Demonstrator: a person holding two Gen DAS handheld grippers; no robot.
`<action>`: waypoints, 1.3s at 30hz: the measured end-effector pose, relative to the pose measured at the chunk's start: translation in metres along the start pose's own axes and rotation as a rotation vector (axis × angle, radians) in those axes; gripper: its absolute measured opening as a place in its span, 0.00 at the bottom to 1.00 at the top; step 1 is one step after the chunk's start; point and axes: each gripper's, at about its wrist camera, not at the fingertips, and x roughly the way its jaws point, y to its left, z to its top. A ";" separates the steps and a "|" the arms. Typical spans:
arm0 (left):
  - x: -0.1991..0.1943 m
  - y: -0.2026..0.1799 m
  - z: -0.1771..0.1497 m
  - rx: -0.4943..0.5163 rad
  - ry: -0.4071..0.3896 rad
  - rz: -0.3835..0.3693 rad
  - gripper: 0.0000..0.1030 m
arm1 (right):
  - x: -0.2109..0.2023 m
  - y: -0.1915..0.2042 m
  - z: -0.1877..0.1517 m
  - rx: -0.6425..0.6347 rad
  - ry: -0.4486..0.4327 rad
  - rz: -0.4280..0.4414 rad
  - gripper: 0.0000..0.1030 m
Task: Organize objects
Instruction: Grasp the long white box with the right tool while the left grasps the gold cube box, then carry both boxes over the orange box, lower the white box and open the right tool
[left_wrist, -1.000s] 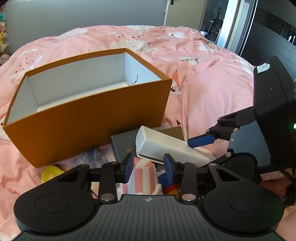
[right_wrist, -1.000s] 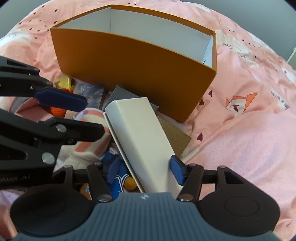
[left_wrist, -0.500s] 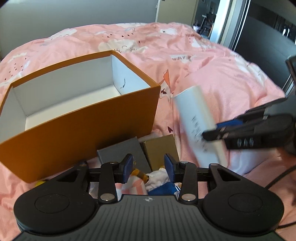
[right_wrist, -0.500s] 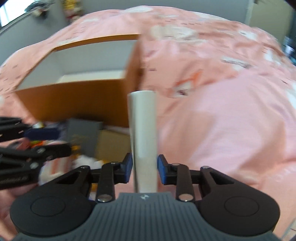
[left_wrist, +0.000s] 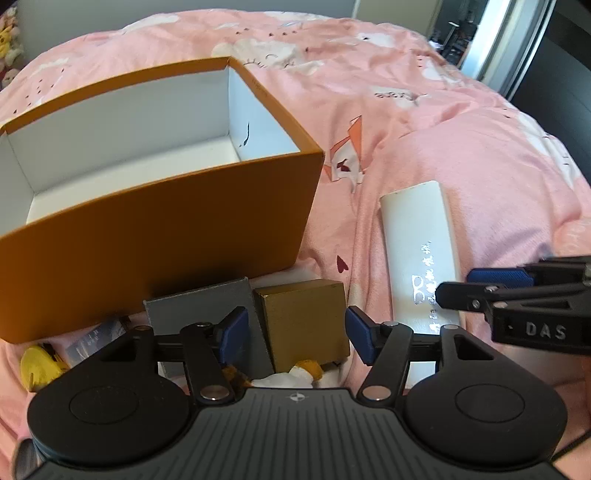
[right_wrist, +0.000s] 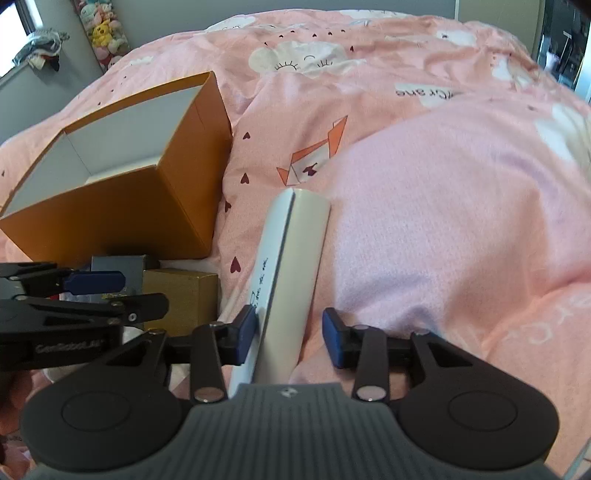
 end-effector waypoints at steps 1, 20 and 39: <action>0.003 -0.001 0.001 -0.004 0.007 0.008 0.69 | -0.001 -0.002 -0.001 0.008 0.000 0.012 0.42; 0.046 -0.041 0.007 0.037 0.059 0.184 0.82 | 0.018 -0.036 0.000 0.157 0.032 0.201 0.41; -0.064 -0.011 -0.008 -0.065 -0.230 0.020 0.67 | -0.033 -0.007 0.019 0.110 -0.055 0.198 0.30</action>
